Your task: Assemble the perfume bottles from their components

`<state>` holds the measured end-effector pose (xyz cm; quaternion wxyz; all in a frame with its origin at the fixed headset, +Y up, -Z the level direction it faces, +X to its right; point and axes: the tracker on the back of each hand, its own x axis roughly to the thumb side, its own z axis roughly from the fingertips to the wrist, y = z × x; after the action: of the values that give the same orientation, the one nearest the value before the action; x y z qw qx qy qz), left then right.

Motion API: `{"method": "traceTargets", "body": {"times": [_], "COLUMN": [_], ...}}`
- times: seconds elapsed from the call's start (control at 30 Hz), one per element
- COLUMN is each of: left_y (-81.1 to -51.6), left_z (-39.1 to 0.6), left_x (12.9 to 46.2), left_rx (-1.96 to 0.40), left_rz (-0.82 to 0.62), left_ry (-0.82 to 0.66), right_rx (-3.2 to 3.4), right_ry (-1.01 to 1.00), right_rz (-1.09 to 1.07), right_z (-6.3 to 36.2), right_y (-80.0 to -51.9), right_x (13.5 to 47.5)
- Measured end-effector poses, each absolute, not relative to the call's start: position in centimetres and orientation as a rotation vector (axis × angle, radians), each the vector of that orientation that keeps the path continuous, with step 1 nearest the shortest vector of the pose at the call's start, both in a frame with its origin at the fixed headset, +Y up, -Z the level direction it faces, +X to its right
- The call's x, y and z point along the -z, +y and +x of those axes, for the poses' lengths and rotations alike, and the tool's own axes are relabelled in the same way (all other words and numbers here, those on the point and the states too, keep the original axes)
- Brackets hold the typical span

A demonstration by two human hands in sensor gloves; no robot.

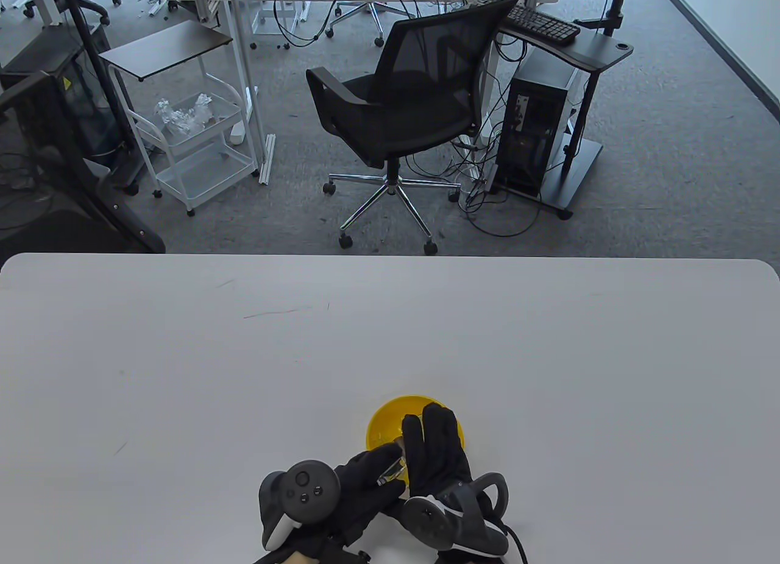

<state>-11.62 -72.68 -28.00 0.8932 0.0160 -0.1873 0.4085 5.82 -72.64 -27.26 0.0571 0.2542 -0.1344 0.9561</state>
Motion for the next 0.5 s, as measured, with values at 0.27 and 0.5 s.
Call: {"method": "traceTargets", "body": {"times": [0.27,0.5], "left_y": [-72.96,-73.01], "left_z": [-11.58,-11.47], "left_x": [28.21,28.23], "left_rx": [-0.861,-0.86], "left_rz": [-0.001,-0.006], "left_ry": [-0.395,-0.412], "right_rx": [-2.864,-2.884], "right_ry": [-0.464,-0.438], "right_rz": [0.784,0.811], "right_z": [6.12,6.18], "right_y": [-72.5,-72.38], "right_x": [27.38,27.52]}}
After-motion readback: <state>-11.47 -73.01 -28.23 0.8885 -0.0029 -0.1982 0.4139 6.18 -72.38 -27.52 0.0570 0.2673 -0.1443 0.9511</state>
